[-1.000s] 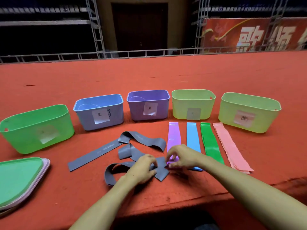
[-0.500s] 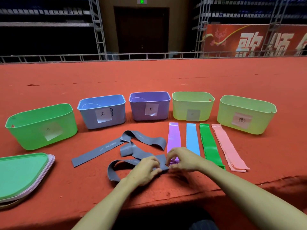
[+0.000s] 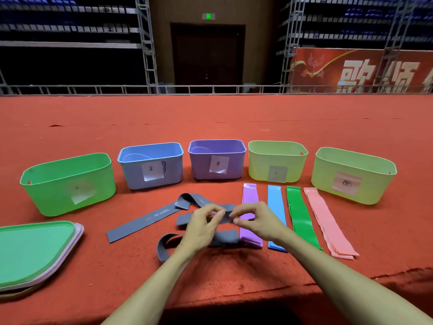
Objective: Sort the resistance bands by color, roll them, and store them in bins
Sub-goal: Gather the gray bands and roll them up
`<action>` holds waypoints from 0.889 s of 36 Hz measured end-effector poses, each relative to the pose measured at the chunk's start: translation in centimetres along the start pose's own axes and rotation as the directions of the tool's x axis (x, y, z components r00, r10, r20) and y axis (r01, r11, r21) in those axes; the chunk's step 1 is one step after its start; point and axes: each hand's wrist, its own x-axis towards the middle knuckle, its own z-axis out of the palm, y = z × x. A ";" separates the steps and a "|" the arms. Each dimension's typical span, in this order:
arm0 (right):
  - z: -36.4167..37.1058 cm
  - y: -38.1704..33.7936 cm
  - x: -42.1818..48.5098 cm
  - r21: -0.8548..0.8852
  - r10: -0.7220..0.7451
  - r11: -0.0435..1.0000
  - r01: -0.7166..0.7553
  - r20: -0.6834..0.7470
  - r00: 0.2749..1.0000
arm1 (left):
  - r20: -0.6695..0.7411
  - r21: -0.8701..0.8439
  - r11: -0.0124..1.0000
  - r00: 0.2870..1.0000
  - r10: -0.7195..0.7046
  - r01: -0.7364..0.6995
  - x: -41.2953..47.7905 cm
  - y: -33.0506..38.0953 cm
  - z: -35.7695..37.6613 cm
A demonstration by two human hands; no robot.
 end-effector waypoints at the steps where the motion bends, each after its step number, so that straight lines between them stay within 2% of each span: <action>1: -0.1 -0.3 0.4 0.009 -0.014 1.000 0.014 -0.033 0.999 | -0.031 0.006 1.000 0.999 0.023 -0.023 0.3 0.3 -0.3; 5: -1.0 -1.9 1.8 0.063 -0.081 0.994 0.092 -0.155 0.985 | -0.068 0.046 0.997 0.995 0.070 -0.067 0.9 1.0 -1.4; 9: -1.9 -3.5 2.9 0.075 -0.144 0.984 0.161 -0.197 0.970 | -0.102 0.073 0.992 0.989 0.110 -0.103 1.4 0.9 -2.0; 11: -2.1 -4.1 3.2 0.092 -0.155 0.980 0.178 -0.215 0.964 | -0.076 0.106 0.987 0.988 0.133 -0.124 1.5 1.0 -2.1; 15: -2.3 -4.9 3.6 0.188 -0.123 0.966 0.177 -0.266 0.956 | -0.010 0.072 0.982 0.984 0.178 -0.177 1.7 1.7 -1.8; 18: -2.4 -5.4 3.5 0.276 -0.071 0.948 0.156 -0.293 0.953 | -0.025 0.060 0.979 0.980 0.196 -0.194 2.0 2.6 -1.4; 22: -2.6 -5.8 3.4 0.308 -0.042 0.940 0.147 -0.321 0.946 | -0.037 -0.012 0.979 0.978 0.205 -0.206 2.3 3.8 -1.3; 29: -4.6 -7.2 3.9 0.254 -0.107 0.945 0.204 -0.349 0.931 | 0.106 -0.023 0.986 0.980 0.166 -0.165 2.3 4.7 -1.4; 32: -5.5 -8.4 4.1 0.296 -0.107 0.930 0.219 -0.353 0.930 | 0.157 -0.027 0.992 0.980 0.123 -0.120 1.8 4.4 -1.1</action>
